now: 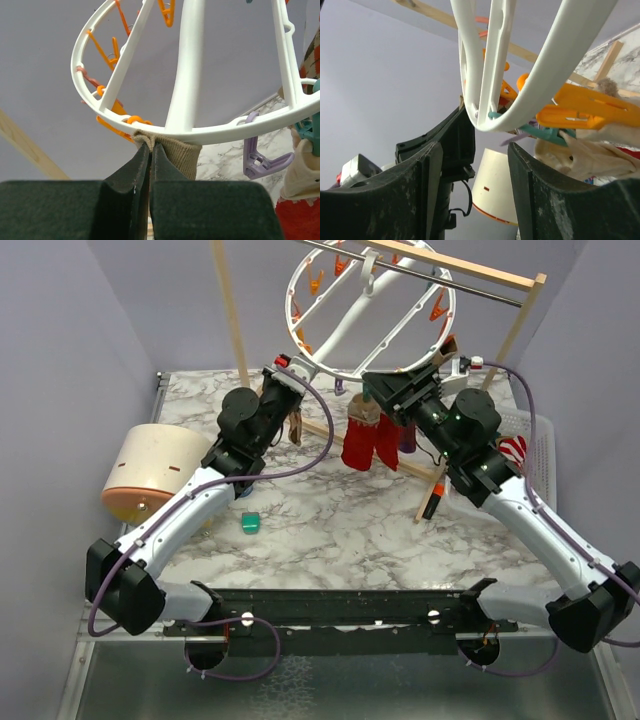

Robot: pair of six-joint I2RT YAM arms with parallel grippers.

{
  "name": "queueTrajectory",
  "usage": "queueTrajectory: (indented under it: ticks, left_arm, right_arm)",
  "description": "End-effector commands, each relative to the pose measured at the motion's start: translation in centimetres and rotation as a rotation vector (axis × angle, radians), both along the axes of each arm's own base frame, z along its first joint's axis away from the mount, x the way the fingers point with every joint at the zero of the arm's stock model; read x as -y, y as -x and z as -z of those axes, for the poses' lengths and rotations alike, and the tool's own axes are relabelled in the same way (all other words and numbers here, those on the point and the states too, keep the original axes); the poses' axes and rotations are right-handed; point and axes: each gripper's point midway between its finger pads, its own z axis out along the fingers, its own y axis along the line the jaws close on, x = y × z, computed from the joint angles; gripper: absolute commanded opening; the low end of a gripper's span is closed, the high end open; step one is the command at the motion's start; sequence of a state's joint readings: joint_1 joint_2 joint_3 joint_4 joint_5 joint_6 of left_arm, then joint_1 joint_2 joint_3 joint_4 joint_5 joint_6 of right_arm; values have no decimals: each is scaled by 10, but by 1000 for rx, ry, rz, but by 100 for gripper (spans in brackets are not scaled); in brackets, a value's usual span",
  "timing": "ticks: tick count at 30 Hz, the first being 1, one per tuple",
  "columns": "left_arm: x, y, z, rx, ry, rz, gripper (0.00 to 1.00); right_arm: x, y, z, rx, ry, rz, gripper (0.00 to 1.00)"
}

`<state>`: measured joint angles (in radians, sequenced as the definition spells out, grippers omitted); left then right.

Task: Clip the socks to the hanger
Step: Rotate the hanger at the clothesline.

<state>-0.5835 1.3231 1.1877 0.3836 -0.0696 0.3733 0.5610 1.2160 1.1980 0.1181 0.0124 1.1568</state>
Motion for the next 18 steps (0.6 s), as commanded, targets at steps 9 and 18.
queueTrajectory:
  ticks: [9,18]
  left_arm:
    - [-12,26,-13,51,30,25,0]
    - [-20,31,-10,49,17,3,0]
  right_arm:
    - [35,54,-6,145,252,-8,60]
    - [-16,70,-35,213,236,-243,56]
